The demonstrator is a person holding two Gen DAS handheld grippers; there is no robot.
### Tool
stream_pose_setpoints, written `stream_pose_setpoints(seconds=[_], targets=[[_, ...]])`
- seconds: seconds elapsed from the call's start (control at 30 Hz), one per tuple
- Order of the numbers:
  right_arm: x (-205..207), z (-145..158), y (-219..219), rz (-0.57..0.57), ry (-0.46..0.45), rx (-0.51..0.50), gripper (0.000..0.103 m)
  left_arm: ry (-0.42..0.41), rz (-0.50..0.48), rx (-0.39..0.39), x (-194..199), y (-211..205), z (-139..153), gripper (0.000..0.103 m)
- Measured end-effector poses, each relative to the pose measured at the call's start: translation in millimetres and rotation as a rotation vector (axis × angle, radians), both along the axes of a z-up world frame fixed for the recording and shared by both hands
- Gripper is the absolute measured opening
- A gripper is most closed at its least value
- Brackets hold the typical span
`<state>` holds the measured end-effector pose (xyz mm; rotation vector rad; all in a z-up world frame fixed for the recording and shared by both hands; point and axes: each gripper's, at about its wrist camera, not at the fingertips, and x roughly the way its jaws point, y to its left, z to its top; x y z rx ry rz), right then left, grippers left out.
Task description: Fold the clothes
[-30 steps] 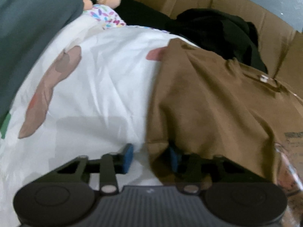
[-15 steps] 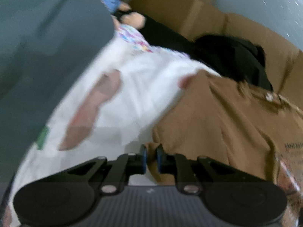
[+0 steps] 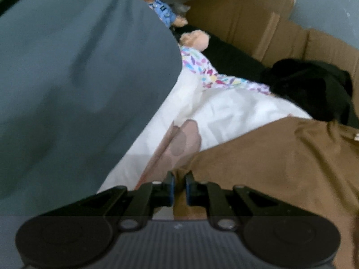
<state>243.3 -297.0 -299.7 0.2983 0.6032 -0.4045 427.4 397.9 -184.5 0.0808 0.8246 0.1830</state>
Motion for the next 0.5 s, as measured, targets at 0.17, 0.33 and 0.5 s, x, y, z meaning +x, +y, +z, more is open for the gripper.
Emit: stream_pose_setpoints(seconds=[0.17, 0.33, 0.5], targets=[[2, -5, -4, -0.014, 0.007, 0.008, 0.028, -0.001, 0.023, 0.048, 8, 0, -8, 0.009], [3, -10, -5, -0.017, 0.016, 0.015, 0.028, -0.017, 0.060, 0.123, 5, -5, -12, 0.067], [2, -9, -5, -0.011, 0.011, 0.022, 0.028, 0.005, 0.080, 0.062, -23, 1, -13, 0.068]])
